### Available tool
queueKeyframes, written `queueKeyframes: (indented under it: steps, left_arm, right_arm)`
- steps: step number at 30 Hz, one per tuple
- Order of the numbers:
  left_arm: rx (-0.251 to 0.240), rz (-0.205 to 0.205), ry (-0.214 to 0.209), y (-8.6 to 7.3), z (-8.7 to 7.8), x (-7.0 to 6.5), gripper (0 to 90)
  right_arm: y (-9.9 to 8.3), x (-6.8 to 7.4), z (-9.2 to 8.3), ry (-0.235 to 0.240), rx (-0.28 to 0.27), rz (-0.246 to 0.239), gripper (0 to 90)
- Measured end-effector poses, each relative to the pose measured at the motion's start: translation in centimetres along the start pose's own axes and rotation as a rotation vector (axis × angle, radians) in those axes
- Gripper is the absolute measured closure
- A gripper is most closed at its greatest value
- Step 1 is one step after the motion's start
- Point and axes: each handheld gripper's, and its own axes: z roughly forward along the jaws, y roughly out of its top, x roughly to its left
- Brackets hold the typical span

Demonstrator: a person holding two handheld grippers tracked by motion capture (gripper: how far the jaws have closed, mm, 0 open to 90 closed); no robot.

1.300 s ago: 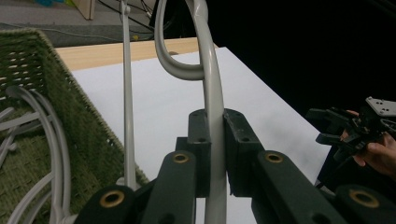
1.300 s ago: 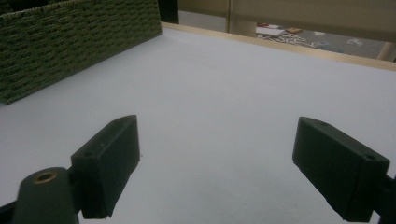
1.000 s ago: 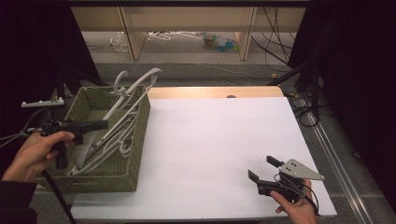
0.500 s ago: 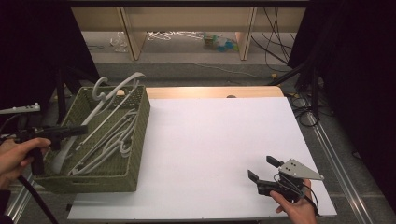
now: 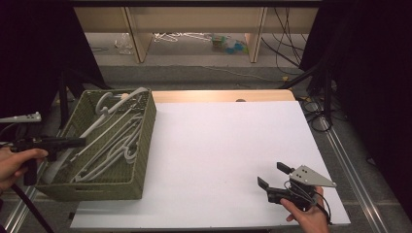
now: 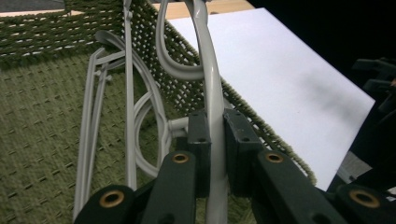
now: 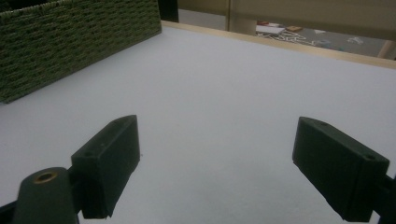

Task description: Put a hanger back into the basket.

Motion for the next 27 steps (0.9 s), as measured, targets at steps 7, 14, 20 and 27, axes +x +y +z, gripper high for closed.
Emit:
queueKeyframes:
  steps: [7,14,20,27]
  left_arm:
    - [0.038,0.007,0.01,0.3,0.2,1.4,81.1]
    - [0.072,0.019,0.031,0.2,1.4,2.4,81.2]
    - [0.158,0.027,0.044,-0.1,3.1,2.8,81.1]
    - [0.184,0.028,0.048,-0.3,3.3,2.8,80.5]
  right_arm:
    - [0.0,0.0,0.1,0.002,-0.01,0.003,15.9]
    - [0.0,0.0,0.1,0.004,-0.009,0.001,15.9]
    - [0.0,0.0,0.1,0.004,-0.008,0.002,15.9]
    - [0.0,0.0,0.1,0.004,0.0,-0.002,15.9]
